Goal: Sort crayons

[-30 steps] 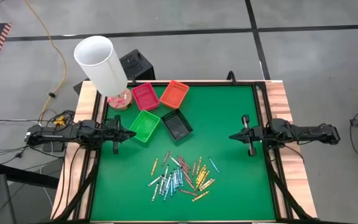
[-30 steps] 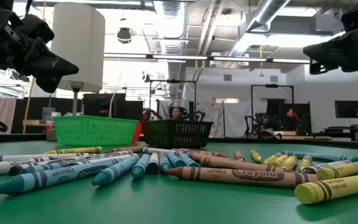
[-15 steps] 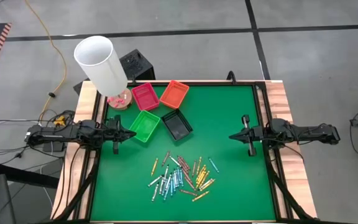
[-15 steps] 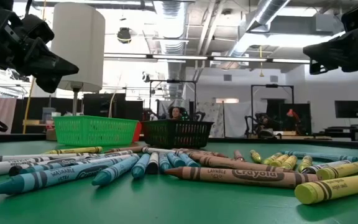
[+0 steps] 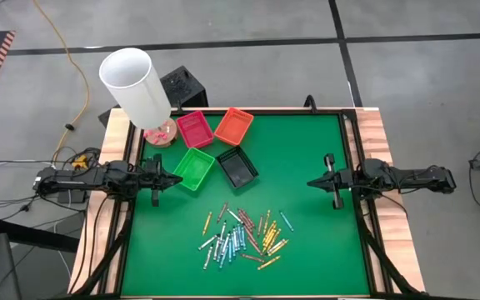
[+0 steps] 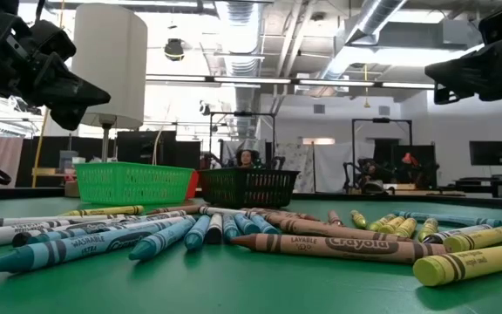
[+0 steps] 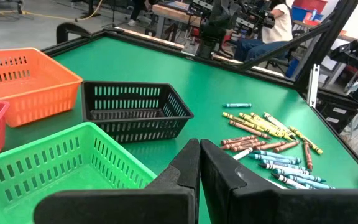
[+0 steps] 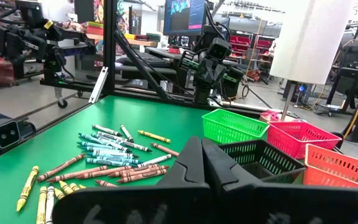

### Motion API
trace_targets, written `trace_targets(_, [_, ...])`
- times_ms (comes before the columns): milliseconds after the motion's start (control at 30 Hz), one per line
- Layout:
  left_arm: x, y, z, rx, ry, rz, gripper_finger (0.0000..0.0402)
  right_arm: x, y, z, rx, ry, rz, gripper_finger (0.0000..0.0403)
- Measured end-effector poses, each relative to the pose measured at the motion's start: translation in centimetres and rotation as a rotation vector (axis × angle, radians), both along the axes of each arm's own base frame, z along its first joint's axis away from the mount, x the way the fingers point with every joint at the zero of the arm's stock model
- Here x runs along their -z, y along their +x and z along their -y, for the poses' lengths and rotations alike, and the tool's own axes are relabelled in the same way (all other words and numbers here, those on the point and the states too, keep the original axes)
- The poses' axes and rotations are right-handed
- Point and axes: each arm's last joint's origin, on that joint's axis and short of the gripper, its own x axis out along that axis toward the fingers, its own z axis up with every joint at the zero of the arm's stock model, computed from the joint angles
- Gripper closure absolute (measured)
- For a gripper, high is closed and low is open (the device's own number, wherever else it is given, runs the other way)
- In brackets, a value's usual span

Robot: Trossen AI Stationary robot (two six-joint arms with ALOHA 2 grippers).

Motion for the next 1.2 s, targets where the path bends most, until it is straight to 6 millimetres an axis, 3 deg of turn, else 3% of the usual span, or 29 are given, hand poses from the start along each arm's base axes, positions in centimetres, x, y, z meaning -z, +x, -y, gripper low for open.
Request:
trace_targets(167, [0.0, 0.0, 0.0, 0.000, 0.000, 0.000, 0.0401, 0.0, 0.0, 0.0, 0.009, -0.204, 0.022, 0.0403])
trace_targets(367, [-0.1, 0.0, 0.0, -0.007, -0.082, 0.021, 0.0401, -0.1, 0.0, 0.0, 0.007, -0.284, 0.043, 0.0403])
trace_targets(467, [-0.1, 0.0, 0.0, -0.022, -0.189, 0.036, 0.0401, -0.7, -0.1, -0.1, -0.016, -0.184, 0.094, 0.0403])
trace_targets(633, [-0.2, 0.0, -0.4, -0.155, -0.223, 0.069, 0.0401, -2.4, -0.4, -0.2, -0.058, 0.149, 0.234, 0.0403])
trace_targets(800, [-0.3, -0.1, -0.6, -0.233, -0.241, 0.087, 0.0401, -3.6, -0.8, -0.1, -0.091, 0.296, 0.351, 0.0403])
trace_targets(1200, [-0.6, -0.1, -0.8, -0.291, -0.340, 0.144, 0.0401, -3.8, -0.9, 0.2, -0.007, 0.350, 0.382, 0.0403])
